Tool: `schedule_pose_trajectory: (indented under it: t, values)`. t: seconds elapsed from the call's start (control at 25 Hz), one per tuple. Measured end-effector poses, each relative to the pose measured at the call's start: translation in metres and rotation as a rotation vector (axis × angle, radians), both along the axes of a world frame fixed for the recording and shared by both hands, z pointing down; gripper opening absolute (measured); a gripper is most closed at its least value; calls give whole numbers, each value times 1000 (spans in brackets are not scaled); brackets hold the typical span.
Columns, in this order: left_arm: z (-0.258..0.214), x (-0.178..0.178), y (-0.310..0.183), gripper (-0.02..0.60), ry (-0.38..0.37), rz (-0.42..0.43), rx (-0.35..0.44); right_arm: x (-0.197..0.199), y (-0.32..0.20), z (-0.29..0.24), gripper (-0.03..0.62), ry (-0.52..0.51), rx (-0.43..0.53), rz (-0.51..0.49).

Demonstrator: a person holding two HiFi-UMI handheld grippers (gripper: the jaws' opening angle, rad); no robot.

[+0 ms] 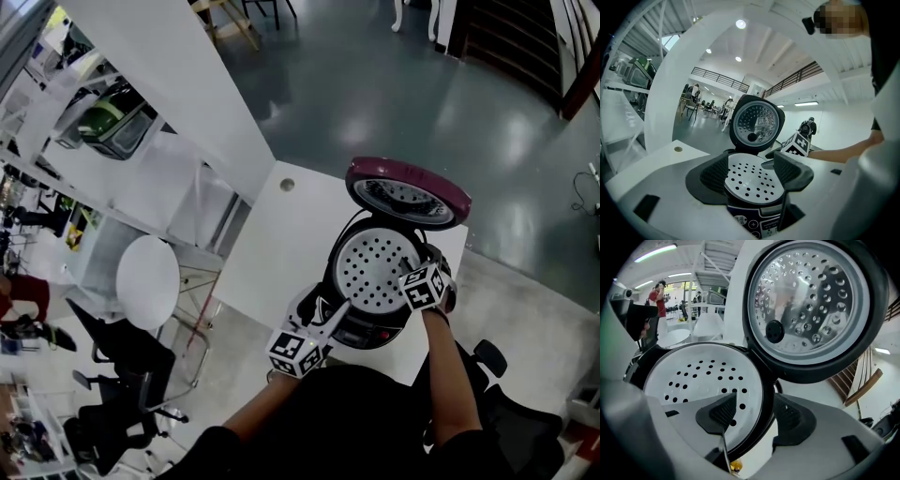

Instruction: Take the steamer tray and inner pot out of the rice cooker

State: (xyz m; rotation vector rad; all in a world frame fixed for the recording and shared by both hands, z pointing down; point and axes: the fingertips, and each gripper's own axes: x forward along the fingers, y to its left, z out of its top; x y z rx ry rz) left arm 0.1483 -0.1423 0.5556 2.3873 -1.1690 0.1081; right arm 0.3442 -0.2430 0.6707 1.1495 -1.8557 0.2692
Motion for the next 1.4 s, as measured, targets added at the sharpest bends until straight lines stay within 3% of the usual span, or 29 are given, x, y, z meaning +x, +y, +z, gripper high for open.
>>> schedule_pose_trajectory:
  t: [0.2,0.48,0.6,1.04,1.24,1.4]
  values:
    - [4,-4,-1,281,0,-14,2,3,0,16,216,26,-56,-8]
    - [8,-11,-2,281,-6,-32,-8,5,0,22,139,188,-38,-74]
    - [8,-12,0,281,-26,-26,-3,4,1,19,118,206,-19,-86]
    - [3,-11,-4,281,-29,-13,10,0,-9,-18,64,41,73,1]
    - [-1,-14,0,281,-32,-6,19,-7,-12,-47,23,-141,131,91]
    - [-2,-17,6,281,-35,-6,20,-12,-8,-58,18,-219,138,117]
